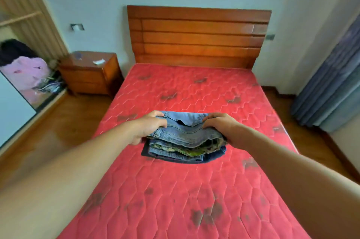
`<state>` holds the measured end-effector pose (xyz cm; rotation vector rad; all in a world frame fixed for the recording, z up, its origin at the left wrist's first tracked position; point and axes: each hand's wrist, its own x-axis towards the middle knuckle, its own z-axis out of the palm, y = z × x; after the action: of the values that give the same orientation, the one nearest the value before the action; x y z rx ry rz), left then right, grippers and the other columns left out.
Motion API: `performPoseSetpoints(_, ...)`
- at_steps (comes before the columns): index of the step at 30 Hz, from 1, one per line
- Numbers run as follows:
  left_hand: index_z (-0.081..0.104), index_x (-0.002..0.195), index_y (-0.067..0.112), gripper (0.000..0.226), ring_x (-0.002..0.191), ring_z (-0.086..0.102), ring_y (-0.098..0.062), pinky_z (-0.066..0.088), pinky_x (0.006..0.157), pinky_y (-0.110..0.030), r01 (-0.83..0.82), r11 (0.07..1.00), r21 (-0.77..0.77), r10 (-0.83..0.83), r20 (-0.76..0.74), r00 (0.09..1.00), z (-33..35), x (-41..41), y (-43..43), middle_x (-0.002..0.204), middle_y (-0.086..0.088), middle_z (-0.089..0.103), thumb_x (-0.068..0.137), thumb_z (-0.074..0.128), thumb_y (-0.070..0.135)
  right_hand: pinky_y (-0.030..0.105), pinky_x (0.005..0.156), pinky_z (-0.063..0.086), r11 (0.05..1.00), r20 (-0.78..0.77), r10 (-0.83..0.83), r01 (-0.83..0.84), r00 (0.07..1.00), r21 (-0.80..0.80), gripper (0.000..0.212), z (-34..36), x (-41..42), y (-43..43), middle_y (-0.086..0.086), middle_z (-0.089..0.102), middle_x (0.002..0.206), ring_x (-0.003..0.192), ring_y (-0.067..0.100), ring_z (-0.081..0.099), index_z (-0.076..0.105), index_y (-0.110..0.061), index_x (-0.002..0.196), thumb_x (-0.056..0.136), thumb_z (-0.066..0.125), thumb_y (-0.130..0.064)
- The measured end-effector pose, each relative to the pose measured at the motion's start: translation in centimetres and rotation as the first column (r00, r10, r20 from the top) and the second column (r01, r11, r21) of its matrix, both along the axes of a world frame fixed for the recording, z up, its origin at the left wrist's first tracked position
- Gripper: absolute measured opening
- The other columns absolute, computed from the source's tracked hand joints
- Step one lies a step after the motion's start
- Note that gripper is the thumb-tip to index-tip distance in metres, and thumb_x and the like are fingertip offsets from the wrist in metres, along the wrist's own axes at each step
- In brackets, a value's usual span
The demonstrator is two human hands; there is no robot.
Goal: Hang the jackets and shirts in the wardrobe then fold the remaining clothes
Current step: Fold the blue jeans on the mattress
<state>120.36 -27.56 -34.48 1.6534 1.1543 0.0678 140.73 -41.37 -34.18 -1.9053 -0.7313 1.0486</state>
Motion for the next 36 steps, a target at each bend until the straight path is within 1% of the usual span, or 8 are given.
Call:
performPoseSetpoints(3, 0.057, 0.117, 0.034, 0.029, 0.104, 0.057, -0.021, 0.042, 0.094, -0.033, -0.011, 0.998, 0.057, 0.009, 0.034, 0.999, 7.5, -1.0, -0.4, 0.117, -0.004, 0.061, 0.089, 0.059, 0.025, 0.043, 0.07, 0.05, 0.998, 0.029, 0.052, -0.052, 0.998, 0.018, 0.02, 7.5, -0.6, -0.8, 0.008, 0.07, 0.08, 0.073, 0.027, 0.065, 0.073, -0.02, 0.086, 0.067, 0.071, -0.024)
performPoseSetpoints(6, 0.054, 0.103, 0.031, 0.016, 0.083, 0.05, -0.016, 0.037, 0.077, -0.03, 0.013, 0.996, 0.09, -0.019, 0.075, 0.997, 15.2, -2.0, -1.7, 0.096, 0.0, 0.055, 0.088, 0.056, 0.024, 0.043, 0.07, 0.043, 0.993, 0.074, 0.102, -0.106, 0.992, 0.048, 0.031, 14.7, -1.7, -1.9, 0.009, 0.064, 0.082, 0.076, 0.026, 0.06, 0.069, -0.013, 0.091, 0.065, 0.07, -0.029)
performPoseSetpoints(11, 0.054, 0.125, 0.015, 0.051, 0.104, 0.067, -0.034, 0.05, 0.096, -0.04, -0.046, 0.998, 0.044, 0.038, 0.159, 0.987, 26.5, -5.0, -4.0, 0.119, -0.024, 0.066, 0.077, 0.059, 0.033, 0.028, 0.057, 0.044, 0.971, 0.085, 0.161, -0.173, 0.983, 0.164, 0.01, 25.7, -3.2, -4.4, 0.004, 0.058, 0.072, 0.06, 0.018, 0.057, 0.059, -0.017, 0.079, 0.084, 0.068, -0.021)
performPoseSetpoints(17, 0.06, 0.127, 0.018, 0.065, 0.101, 0.067, -0.035, 0.051, 0.091, -0.049, -0.128, 0.988, 0.084, 0.099, 0.286, 0.953, 36.1, -8.1, -8.8, 0.127, -0.021, 0.066, 0.064, 0.064, 0.036, 0.02, 0.045, 0.044, 0.945, 0.156, 0.226, -0.255, 0.962, 0.203, 0.019, 34.7, -4.0, -7.6, 0.001, 0.061, 0.059, 0.045, 0.014, 0.058, 0.061, -0.014, 0.074, 0.092, 0.063, -0.02)
performPoseSetpoints(23, 0.056, 0.132, 0.012, 0.039, 0.105, 0.069, -0.035, 0.054, 0.093, -0.05, -0.193, 0.96, 0.2, 0.133, 0.28, 0.951, 40.4, -10.2, -12.7, 0.127, -0.024, 0.065, 0.094, 0.056, 0.017, 0.024, 0.047, 0.044, 0.896, 0.25, 0.345, -0.397, 0.905, 0.199, 0.022, 39.4, -5.4, -8.2, 0.004, 0.058, 0.061, 0.047, 0.017, 0.056, 0.06, -0.013, 0.07, 0.091, 0.06, -0.019)
performPoseSetpoints(26, 0.058, 0.129, 0.013, 0.033, 0.087, 0.071, -0.025, 0.061, 0.063, -0.035, -0.265, 0.935, 0.237, 0.201, 0.261, 0.944, 40.9, -12.4, -14.6, 0.112, -0.016, 0.069, 0.096, 0.056, 0.016, 0.023, 0.047, 0.043, 0.863, 0.283, 0.428, -0.481, 0.858, 0.156, 0.022, 39.9, -7.4, -7.3, 0.002, 0.057, 0.059, 0.047, 0.016, 0.055, 0.058, -0.013, 0.073, 0.093, 0.056, -0.022)
performPoseSetpoints(30, 0.058, 0.123, 0.019, 0.027, 0.106, 0.067, -0.033, 0.056, 0.094, -0.053, -0.357, 0.894, 0.271, 0.311, 0.198, 0.93, 40.7, -17.2, -16.8, 0.109, -0.011, 0.066, 0.096, 0.056, 0.017, 0.035, 0.061, 0.046, 0.784, 0.351, 0.539, -0.608, 0.766, 0.123, 0.015, 39.7, -12.0, -5.2, 0.01, 0.06, 0.072, 0.06, 0.024, 0.057, 0.061, -0.012, 0.076, 0.081, 0.064, -0.025)
performPoseSetpoints(36, 0.058, 0.127, 0.008, 0.032, 0.118, 0.063, -0.037, 0.053, 0.097, -0.053, -0.465, 0.828, 0.315, 0.457, 0.104, 0.884, 40.4, -26.5, -19.2, 0.124, -0.019, 0.066, 0.096, 0.052, 0.016, 0.038, 0.073, 0.054, 0.642, 0.401, 0.676, -0.761, 0.618, 0.093, 0.018, 39.8, -21.8, -2.1, 0.008, 0.065, 0.089, 0.076, 0.021, 0.061, 0.066, -0.009, 0.096, 0.084, 0.067, -0.023)
